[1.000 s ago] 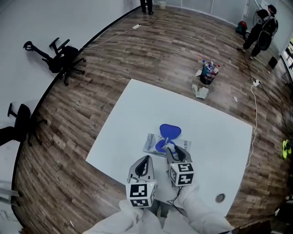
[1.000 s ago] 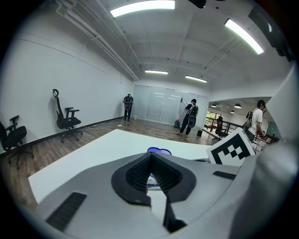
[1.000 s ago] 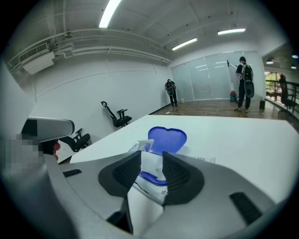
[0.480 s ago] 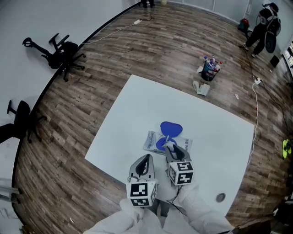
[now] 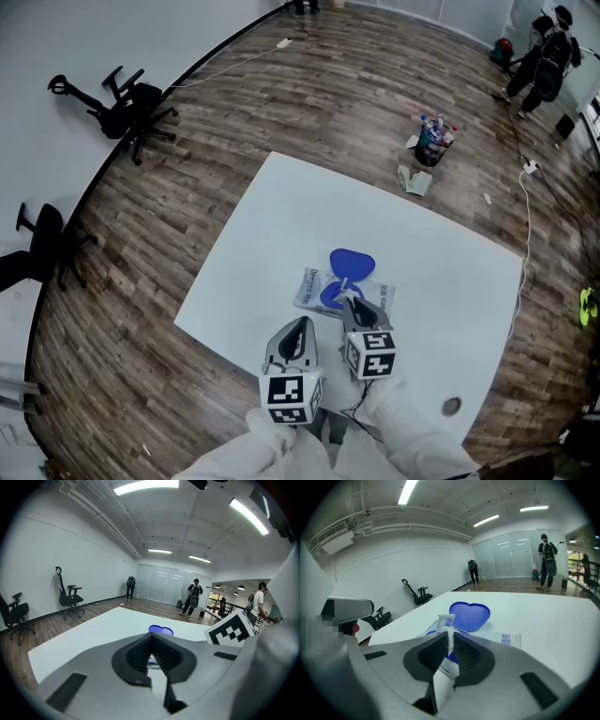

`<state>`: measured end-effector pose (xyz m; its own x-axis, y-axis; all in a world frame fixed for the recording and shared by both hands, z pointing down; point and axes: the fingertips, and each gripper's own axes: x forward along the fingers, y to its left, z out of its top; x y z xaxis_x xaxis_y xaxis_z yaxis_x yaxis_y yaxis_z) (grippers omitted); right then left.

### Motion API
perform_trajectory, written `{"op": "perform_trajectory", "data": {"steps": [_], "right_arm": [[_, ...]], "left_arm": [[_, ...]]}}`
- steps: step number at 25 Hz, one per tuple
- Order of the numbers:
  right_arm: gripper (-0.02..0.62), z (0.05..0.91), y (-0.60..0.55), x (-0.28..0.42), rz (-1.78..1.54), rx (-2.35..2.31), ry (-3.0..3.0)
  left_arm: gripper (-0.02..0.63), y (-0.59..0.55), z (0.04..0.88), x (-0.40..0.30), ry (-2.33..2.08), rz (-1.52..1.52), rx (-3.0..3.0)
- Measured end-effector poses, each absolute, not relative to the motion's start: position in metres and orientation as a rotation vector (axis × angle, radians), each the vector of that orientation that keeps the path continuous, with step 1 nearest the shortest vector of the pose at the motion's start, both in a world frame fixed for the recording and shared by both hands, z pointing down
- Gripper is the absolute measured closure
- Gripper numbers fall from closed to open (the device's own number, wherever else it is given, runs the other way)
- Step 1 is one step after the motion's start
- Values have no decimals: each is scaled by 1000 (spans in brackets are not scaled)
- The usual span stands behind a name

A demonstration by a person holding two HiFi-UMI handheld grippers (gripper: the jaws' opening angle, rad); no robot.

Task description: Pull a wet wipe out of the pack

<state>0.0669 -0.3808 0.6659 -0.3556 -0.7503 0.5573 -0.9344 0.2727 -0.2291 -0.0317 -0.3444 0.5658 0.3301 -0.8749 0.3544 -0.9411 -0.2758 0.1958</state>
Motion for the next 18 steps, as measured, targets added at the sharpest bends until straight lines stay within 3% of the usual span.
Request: {"op": "perform_trajectory", "data": {"steps": [18], "right_arm": [[583,654,-380,67,772,1551,-2226]], "left_arm": [[606,-343,556,-29,-1625,254,2266]]}}
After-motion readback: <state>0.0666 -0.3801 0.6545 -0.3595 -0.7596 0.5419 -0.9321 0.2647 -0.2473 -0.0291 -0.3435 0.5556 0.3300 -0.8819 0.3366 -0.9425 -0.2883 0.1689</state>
